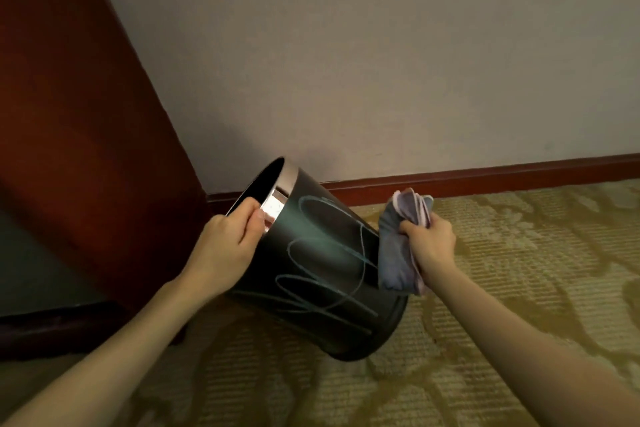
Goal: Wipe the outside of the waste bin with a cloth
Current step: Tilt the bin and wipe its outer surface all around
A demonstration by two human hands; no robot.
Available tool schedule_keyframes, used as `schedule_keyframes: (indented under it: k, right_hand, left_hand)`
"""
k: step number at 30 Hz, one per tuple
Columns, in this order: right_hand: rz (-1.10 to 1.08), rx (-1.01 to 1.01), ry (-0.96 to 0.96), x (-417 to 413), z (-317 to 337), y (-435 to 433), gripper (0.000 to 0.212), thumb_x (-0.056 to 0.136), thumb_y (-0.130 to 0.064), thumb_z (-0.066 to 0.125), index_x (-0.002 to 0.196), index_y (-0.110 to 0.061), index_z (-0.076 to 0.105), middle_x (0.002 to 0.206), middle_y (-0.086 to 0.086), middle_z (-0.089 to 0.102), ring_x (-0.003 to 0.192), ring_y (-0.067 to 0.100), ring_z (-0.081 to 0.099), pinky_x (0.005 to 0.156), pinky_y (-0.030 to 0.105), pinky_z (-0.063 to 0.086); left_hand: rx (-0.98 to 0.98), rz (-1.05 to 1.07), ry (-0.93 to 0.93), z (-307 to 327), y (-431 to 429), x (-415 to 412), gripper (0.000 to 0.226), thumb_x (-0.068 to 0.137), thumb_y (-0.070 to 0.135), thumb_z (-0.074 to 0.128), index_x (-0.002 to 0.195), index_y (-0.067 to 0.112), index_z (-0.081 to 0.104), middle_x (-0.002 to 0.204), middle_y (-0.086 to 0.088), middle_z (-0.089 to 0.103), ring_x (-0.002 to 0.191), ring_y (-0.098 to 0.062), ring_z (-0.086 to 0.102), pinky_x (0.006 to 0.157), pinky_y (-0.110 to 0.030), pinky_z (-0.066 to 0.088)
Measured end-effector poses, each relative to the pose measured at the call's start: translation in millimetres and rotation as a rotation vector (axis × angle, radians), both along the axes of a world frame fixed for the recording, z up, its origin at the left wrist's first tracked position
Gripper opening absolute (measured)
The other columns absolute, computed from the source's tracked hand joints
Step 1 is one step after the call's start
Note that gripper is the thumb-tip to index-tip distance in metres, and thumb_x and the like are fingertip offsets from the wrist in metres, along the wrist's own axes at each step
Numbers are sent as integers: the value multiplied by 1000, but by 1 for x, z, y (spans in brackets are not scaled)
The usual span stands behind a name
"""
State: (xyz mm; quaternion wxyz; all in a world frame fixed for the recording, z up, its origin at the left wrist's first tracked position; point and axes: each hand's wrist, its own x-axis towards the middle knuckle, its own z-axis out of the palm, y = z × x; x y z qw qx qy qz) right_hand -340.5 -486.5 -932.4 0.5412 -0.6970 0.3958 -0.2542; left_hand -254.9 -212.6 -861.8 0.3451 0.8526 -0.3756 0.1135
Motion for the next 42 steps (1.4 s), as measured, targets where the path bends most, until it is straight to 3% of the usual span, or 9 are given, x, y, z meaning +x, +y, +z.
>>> schedule_keyframes:
  k: [3,6,11,20,23,31,36,40,42]
  right_hand:
    - [120,-161,33,20,8,5,16,77,-14,65,92,-13,64,81,4,62,75,20,54,63,24,35]
    - [243,-257,73,39,17,6,23,76,-15,66,98,-10,64,89,9,66,81,24,58,68,25,37]
    - [395,-407,202,67,20,7,31,75,-16,67,104,-7,61,99,15,67,94,34,62,71,31,44]
    - [332,-430,390,95,7,-2,37,76,-30,67,102,-4,61,100,22,66,92,39,60,65,32,38]
    - [323,-491,355,92,6,4,23,75,-28,64,91,-13,57,93,18,65,86,39,59,64,33,38]
    - [88,-500,101,59,20,49,23,76,-18,60,88,-16,41,86,16,63,82,41,58,62,32,28]
    - [21,-348,-153,25,6,98,28,77,-11,60,101,-14,45,96,7,57,87,30,57,67,24,29]
    - [69,-500,-210,1,-9,129,36,75,-2,66,104,-7,44,99,12,52,89,28,55,69,30,41]
    - [98,-587,-201,-4,-13,137,42,72,0,70,106,-4,45,101,16,53,90,31,56,70,30,44]
  left_hand:
    - [-30,40,115,-1,3,8,30,94,40,37,77,23,55,59,-4,59,49,-14,55,47,-40,42]
    - [-63,60,183,-5,11,16,42,91,47,37,90,15,64,72,-4,68,61,-12,64,56,-39,50]
    - [-41,95,5,-13,16,20,41,95,41,32,68,15,50,47,1,48,47,-18,52,36,-24,33]
    - [-17,51,-51,-15,13,15,38,97,34,30,69,14,47,45,3,43,32,-15,39,29,-23,26]
    - [13,102,-77,-13,9,17,40,97,33,28,70,12,48,44,-1,44,31,-13,38,32,-27,26]
    - [18,168,-49,-7,3,29,44,91,47,18,69,19,44,45,3,42,33,-15,41,35,-27,27]
    - [21,247,-34,-6,-1,39,43,97,38,22,65,17,43,48,1,39,47,-33,50,46,-36,35]
    - [-1,284,-70,-9,1,40,42,100,26,30,59,26,39,45,7,39,40,-16,45,40,-28,27]
    - [3,319,-60,-12,5,39,44,100,27,29,59,20,44,45,4,42,40,-19,48,39,-29,30]
